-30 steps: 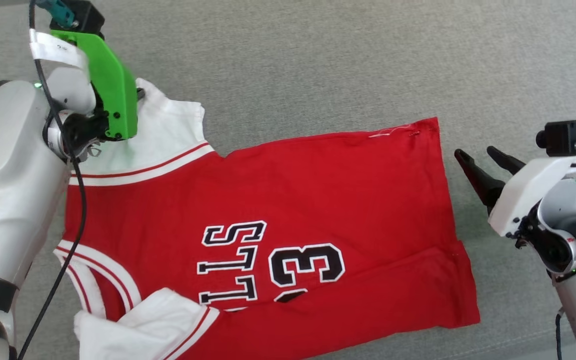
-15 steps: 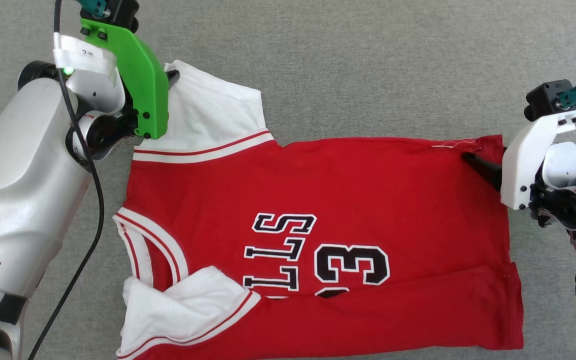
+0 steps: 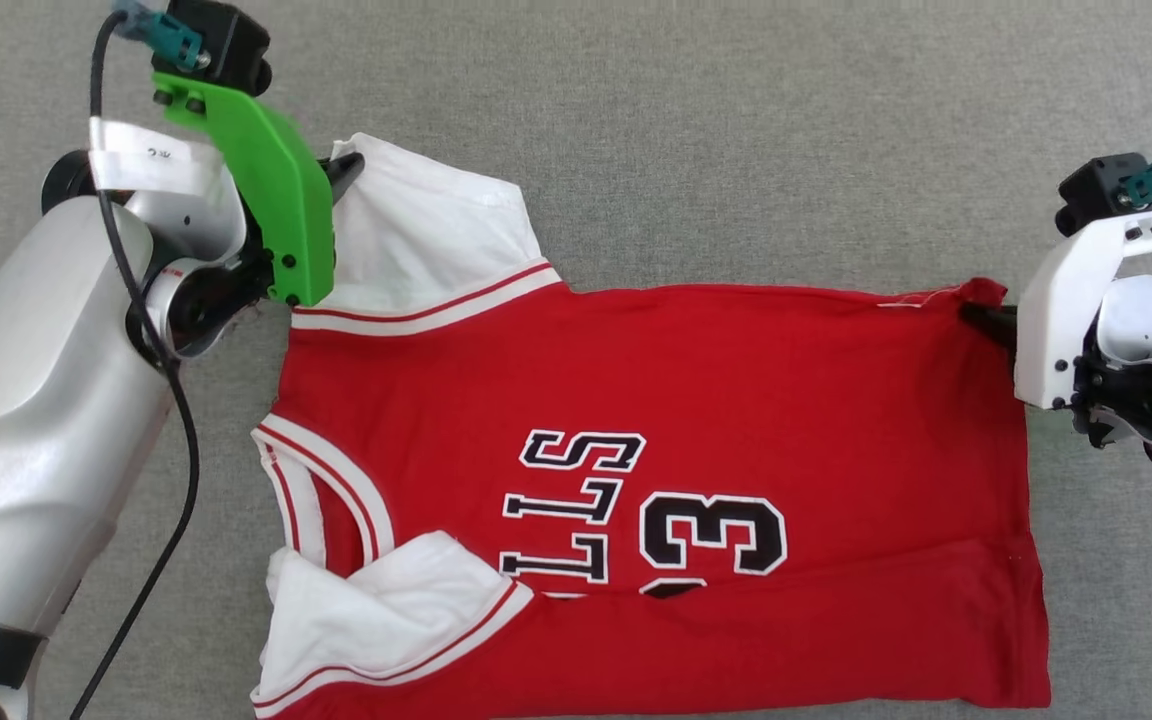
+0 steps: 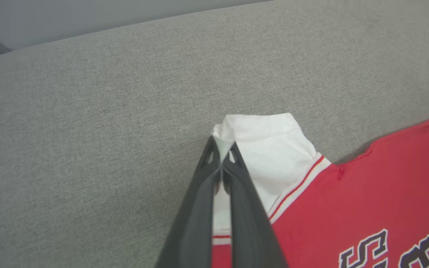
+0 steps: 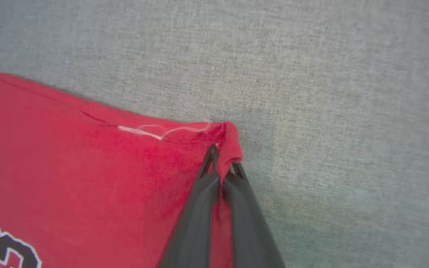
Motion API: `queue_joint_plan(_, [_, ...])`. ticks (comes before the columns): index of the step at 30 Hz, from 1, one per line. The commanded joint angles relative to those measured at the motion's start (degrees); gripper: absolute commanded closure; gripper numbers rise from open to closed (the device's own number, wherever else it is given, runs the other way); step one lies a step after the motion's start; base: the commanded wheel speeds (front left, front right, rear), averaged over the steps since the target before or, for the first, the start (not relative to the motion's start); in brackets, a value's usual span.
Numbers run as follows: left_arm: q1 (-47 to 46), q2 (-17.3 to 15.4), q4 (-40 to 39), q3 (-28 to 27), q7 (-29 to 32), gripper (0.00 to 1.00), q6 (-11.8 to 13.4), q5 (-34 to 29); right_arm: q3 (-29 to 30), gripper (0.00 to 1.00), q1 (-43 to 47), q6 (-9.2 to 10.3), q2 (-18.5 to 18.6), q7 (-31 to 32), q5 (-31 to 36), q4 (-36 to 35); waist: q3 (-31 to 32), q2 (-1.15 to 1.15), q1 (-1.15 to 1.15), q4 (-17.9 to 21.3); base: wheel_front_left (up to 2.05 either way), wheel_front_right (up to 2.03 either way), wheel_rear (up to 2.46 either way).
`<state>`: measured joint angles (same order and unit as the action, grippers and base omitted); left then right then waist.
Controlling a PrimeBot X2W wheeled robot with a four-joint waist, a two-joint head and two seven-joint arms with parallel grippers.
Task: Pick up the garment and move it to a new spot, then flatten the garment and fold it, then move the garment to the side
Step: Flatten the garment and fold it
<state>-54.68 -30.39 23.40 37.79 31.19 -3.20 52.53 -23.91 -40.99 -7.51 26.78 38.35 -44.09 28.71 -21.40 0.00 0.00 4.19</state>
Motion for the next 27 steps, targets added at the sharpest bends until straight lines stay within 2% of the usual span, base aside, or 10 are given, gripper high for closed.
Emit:
queue_joint_plan(1, [1.72, -0.96, -0.36, -0.62, -1.0, 1.0, 0.47, 0.41, 0.47, 1.0, 0.95, 0.02, 0.59, -1.28, -0.54, -0.69, 2.24, 0.0, 0.0, -0.43, 0.0, 0.0, 0.0])
queue_joint_plan(7, [9.73, -2.99, -2.95, -3.21, -6.22, 1.0, 1.69, 2.78, 2.48, 1.0, 7.76, 0.02, 2.6, -4.94, -0.22, -6.05, 7.34, 0.0, 0.0, -1.27, 0.0, 0.0, 0.0])
queue_joint_plan(11, [17.89, -5.14, -6.68, -4.33, -9.44, 1.0, 3.66, 3.94, 4.54, 1.0, 14.5, 0.02, 2.98, -6.89, 0.26, -9.11, 10.66, 0.0, 0.0, -1.87, 0.0, 0.0, 0.0])
queue_joint_plan(23, [43.34, -9.52, -20.39, -6.21, -16.34, 1.0, 13.14, 7.37, 13.19, 1.0, 32.66, 0.02, -1.99, -9.56, 4.04, -14.01, 16.17, 0.0, 0.0, -3.57, 0.0, 0.0, 0.0])
queue_joint_plan(24, [48.16, -10.5, -23.65, -6.52, -17.33, 1.0, 15.56, 7.81, 15.08, 1.0, 35.61, 0.02, -3.14, -10.02, 5.23, -14.31, 16.66, 0.0, 0.0, -3.94, 0.0, 0.0, 0.0])
queue_joint_plan(27, [51.76, -11.08, -25.36, -6.0, -17.13, 1.0, 17.68, 7.98, 16.33, 1.0, 37.77, 0.02, -4.23, -10.4, 6.14, -14.18, 17.1, 0.0, 0.0, -4.0, 0.0, 0.0, 0.0])
